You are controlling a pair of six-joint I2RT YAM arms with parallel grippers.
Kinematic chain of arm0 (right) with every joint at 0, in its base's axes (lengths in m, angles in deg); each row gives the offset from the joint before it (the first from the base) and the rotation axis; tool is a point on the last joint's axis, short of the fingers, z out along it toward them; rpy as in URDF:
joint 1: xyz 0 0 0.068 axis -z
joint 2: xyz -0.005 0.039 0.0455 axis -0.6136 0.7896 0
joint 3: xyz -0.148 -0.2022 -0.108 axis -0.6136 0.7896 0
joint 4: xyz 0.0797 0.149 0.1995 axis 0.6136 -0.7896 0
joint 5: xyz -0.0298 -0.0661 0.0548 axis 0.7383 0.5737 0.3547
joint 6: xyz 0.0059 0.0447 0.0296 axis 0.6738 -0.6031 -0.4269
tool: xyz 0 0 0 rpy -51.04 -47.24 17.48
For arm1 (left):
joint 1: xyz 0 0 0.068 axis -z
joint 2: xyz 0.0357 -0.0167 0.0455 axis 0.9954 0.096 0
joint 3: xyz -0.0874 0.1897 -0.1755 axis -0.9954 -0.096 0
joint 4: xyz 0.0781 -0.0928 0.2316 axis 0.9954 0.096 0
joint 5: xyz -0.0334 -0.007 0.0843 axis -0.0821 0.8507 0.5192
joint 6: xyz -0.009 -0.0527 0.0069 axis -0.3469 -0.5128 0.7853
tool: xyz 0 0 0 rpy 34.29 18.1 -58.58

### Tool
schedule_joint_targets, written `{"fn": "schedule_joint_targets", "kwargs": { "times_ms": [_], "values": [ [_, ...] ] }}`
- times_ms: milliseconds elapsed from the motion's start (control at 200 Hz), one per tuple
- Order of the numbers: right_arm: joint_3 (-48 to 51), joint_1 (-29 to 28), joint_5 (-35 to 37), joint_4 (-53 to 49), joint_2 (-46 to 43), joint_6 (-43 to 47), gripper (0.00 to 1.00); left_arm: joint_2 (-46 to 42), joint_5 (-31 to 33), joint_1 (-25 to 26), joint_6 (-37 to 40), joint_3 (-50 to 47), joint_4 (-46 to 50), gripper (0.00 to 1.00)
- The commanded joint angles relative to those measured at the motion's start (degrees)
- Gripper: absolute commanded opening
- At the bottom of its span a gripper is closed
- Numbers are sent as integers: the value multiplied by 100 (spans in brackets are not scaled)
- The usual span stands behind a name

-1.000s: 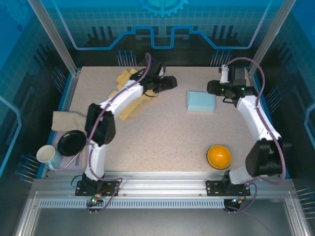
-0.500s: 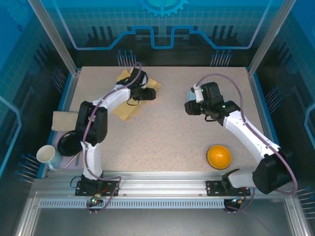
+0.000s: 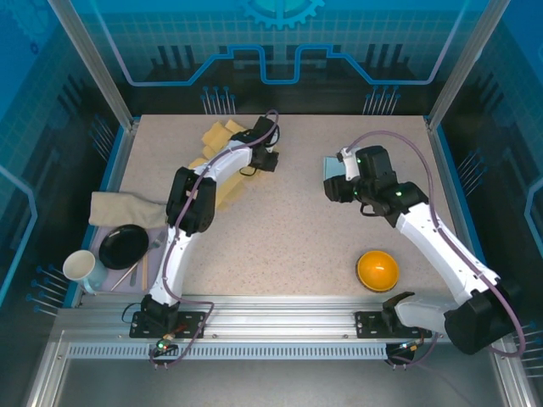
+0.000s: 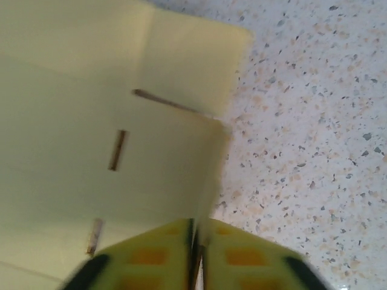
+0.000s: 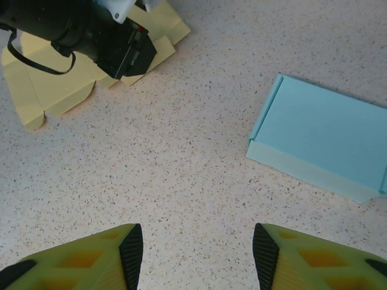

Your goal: Fold the paper box

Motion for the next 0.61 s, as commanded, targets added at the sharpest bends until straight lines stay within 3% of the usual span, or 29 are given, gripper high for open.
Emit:
{"fn": "schedule_joint_targets", "kwargs": {
  "times_ms": [0,100,240,330,400,600],
  "values": [
    [52,60,189,-295,-309,111,53,-556,221,77,-53,-214,70,0],
    [15,191,181,-497,-477,21,53,-1449,-20,199,-491,-853,-146,0],
    [-169,293,56,-865,-600,-211,55,-3065,-200,353,-1879,-2287,-598,0],
    [-233,283,-304,-920,-656,-418,55,-4078,-256,573,-2739,-3332,-1005,0],
    [-215,262,-558,-761,-696,-600,56,-4770,-447,884,-2974,-4139,-1648,1],
    [-381,242,-851,-721,-425,-802,56,-5746,928,2100,-3469,-5141,-1353,3]
  ]
}}
